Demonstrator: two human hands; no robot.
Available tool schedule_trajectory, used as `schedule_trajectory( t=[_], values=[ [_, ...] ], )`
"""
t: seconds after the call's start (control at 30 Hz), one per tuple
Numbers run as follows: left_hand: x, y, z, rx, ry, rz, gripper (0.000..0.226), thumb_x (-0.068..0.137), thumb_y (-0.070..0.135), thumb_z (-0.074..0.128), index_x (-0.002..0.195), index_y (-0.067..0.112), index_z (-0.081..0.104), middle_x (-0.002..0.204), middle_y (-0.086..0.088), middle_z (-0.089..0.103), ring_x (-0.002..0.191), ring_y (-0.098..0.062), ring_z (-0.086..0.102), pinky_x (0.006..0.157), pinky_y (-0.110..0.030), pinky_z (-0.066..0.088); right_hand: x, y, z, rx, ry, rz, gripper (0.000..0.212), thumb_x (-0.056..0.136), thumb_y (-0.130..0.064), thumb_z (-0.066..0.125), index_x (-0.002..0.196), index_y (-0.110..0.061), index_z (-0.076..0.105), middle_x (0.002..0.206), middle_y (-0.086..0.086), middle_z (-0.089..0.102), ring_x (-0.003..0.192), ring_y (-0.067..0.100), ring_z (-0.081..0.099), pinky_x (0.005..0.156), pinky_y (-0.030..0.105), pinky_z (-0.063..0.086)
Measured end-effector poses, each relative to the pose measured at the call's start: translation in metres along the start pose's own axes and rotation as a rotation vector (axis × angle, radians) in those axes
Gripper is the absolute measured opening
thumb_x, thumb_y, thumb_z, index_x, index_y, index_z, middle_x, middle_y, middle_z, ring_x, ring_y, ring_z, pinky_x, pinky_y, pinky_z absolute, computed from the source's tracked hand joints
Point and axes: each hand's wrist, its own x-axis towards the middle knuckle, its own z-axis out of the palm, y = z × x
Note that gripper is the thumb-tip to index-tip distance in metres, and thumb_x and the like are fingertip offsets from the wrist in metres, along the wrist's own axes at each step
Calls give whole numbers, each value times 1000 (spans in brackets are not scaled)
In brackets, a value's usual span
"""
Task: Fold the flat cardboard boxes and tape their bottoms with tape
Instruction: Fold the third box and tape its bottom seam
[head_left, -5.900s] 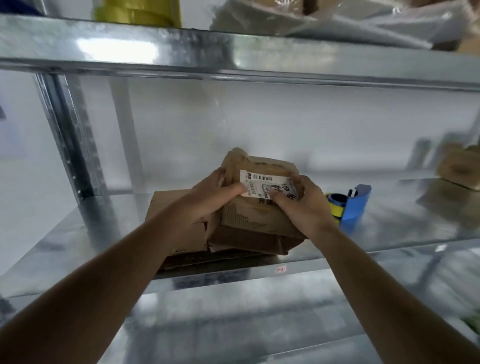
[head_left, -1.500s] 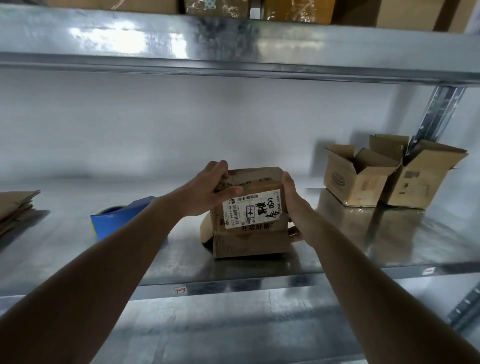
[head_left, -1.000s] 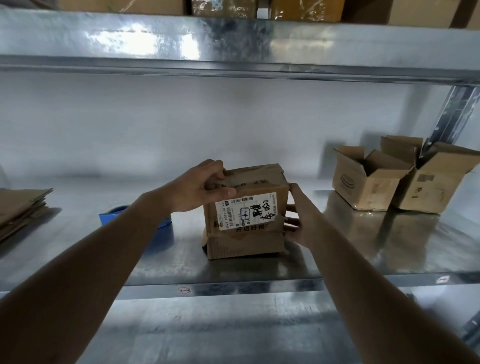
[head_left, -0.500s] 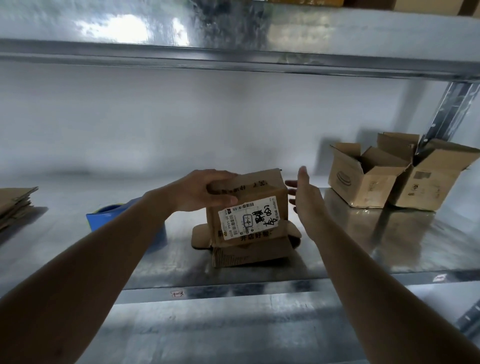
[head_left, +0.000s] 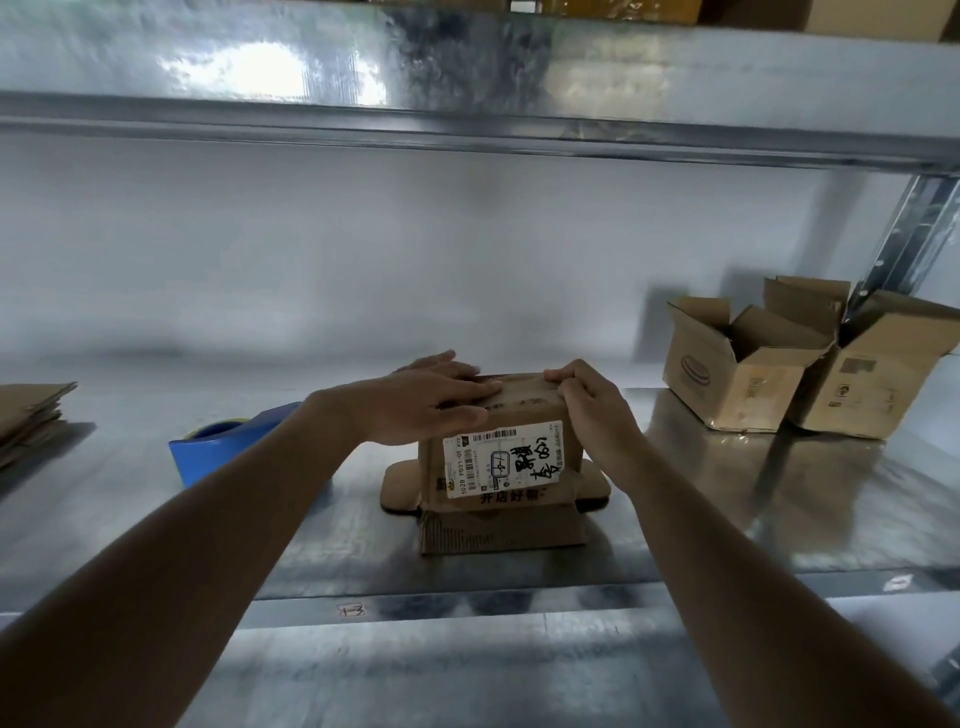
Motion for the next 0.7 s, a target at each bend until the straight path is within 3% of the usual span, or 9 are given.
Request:
schedule_trajectory(
  t=[0.07,0.13,0.17,0.27,0.37,0.5,0.6,0.7],
  values=[
    [5,11,-5,20,0,15,65,99,62,35,158,35,39,167,9,31,155,-17,23,126,-48,23,3,0,-1,1,-11,4,25,102,-22,45,102,-27,70,104,6,72,78,15,66,64,33,50],
    [10,17,-5,-56,36,10,61,92,57,44,144,27,55,146,7,55,132,-19,53,108,-49,48,4,-5,-5,128,-41,85,25,101,-27,47,110,-24,70,109,6,71,83,17,65,67,32,49],
    [11,18,-4,-102,66,19,60,90,57,48,139,24,58,135,9,58,121,-16,59,101,-47,53,6,-5,-7,214,-52,151,28,102,-33,46,116,-24,69,110,5,69,87,18,64,72,33,49],
    [9,10,0,-257,146,34,62,86,56,64,138,21,65,137,16,52,121,-7,59,102,-36,56,17,10,-11,247,-80,345,49,105,-58,34,129,-26,61,112,10,69,100,26,65,92,42,51],
    [5,6,-3,-274,154,-34,66,80,56,82,138,31,66,150,17,42,130,-4,51,110,-34,49,22,27,-3,178,-139,453,81,95,-83,26,112,-19,74,99,16,78,101,36,72,97,49,55],
    [1,1,-2,-305,218,-7,70,66,59,90,130,39,70,127,18,63,114,-2,62,98,-34,57,25,24,1,84,-180,352,87,95,-84,18,95,-20,77,91,14,79,102,37,71,105,52,51],
    [-4,-2,-1,-329,293,56,65,68,47,94,129,35,73,124,14,65,112,-2,64,94,-32,58,29,19,-7,-29,-277,371,95,89,-89,8,94,-24,77,86,11,77,93,33,67,91,44,48],
    [-11,-1,-2,-330,340,134,64,69,44,95,128,35,73,127,12,63,116,-8,64,94,-34,58,35,15,-11,-101,-314,398,94,86,-90,2,73,-22,67,58,2,64,63,22,57,68,34,40]
  ],
)
